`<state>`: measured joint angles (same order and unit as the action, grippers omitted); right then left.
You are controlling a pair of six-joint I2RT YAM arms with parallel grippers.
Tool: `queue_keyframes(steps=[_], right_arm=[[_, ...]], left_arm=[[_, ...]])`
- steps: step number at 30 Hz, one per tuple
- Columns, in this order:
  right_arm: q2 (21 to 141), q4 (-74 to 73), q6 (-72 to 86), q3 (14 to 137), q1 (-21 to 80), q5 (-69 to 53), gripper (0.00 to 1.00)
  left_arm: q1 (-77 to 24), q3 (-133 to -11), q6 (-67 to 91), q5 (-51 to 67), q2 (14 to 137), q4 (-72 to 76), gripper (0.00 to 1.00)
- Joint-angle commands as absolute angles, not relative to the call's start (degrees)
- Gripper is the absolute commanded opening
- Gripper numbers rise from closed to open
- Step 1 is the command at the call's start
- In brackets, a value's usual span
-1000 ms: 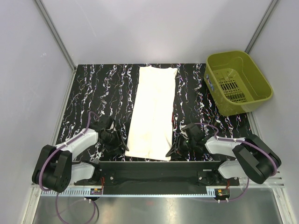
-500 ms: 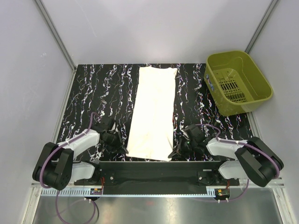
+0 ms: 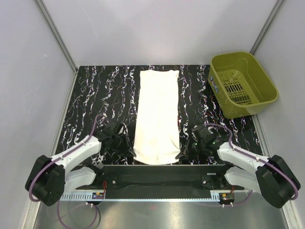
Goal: Fold and stack the t-shirts
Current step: Fold the tshirt
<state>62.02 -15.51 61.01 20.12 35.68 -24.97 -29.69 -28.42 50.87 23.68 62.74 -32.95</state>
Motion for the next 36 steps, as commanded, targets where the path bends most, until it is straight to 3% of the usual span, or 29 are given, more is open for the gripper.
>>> queue_keyframes(steps=[1, 7, 12, 17, 22, 36], right_arm=[[65.5, -19.0, 55.8, 27.8, 31.5, -23.9, 0.00], [80.0, -23.2, 43.6, 45.0, 20.6, -27.3, 0.00], [93.7, -31.0, 33.8, 64.2, 17.0, -28.3, 0.00], [104.0, -35.0, 30.5, 76.0, 13.6, -28.5, 0.00], [111.7, -36.8, 29.6, 85.5, 11.9, -30.8, 0.00], [122.0, -37.7, 28.1, 97.3, 11.2, -35.1, 0.00]], left_arm=[[-29.8, -38.5, 48.2, 19.5, 66.4, -34.3, 0.00], [-25.1, -53.9, 44.5, 21.0, 79.9, -33.9, 0.00], [-19.2, -69.5, 41.7, 21.6, 92.1, -34.4, 0.00], [-15.6, -78.9, 40.5, 23.9, 101.7, -33.0, 0.00], [-14.1, -82.7, 41.2, 24.7, 108.3, -31.0, 0.00], [-13.1, -89.1, 43.8, 26.7, 116.2, -28.4, 0.00]])
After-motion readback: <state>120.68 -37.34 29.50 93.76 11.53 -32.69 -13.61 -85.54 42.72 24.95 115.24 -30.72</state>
